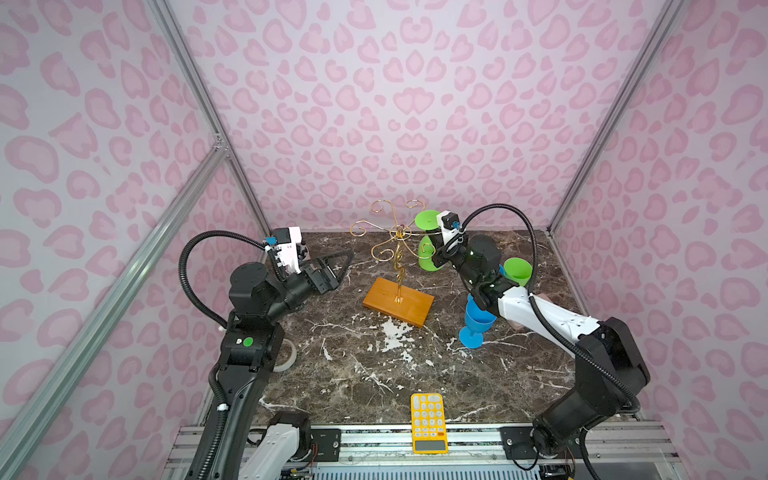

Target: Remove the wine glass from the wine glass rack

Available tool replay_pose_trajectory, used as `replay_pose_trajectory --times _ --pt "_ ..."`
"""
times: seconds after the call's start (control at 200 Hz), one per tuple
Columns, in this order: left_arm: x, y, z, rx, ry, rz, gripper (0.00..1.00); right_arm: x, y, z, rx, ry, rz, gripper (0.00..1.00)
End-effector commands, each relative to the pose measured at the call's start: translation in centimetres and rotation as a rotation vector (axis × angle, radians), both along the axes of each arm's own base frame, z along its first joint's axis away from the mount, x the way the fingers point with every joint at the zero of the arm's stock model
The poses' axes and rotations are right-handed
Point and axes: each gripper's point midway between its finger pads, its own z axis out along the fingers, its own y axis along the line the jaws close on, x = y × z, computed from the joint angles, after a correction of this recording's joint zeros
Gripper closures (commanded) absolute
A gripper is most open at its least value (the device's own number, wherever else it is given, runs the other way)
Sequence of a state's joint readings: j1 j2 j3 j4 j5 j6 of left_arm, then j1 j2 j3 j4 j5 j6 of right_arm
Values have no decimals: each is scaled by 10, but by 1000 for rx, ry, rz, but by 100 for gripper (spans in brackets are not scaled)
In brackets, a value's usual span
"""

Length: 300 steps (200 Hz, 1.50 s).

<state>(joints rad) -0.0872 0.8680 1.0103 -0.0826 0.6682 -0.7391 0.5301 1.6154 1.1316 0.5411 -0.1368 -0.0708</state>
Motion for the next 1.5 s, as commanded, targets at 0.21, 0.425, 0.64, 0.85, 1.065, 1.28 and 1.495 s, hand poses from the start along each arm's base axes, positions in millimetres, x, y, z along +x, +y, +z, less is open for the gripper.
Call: replay_pose_trajectory --times 0.21,0.425,0.64,0.85,1.065,1.28,1.495 --pt "-3 0 7 3 -28 -1 3 -7 2 -22 -35 64 11 100" --pt "-3 0 8 2 -28 -1 2 -11 -2 -22 -46 54 4 100" --pt "-2 0 6 3 -24 -2 2 -4 -4 -21 -34 54 -32 100" --pt "4 -2 -4 -4 3 -9 2 4 -5 -23 -34 52 -77 100" --pt "13 -19 -27 -42 123 -111 1 3 -5 -23 -37 47 -81 100" --pt "19 -47 -33 -50 174 -191 6 1 -5 -21 -40 41 -76 100" --pt "27 -67 -41 -37 209 -224 19 1 -5 -22 -46 42 -74 100"
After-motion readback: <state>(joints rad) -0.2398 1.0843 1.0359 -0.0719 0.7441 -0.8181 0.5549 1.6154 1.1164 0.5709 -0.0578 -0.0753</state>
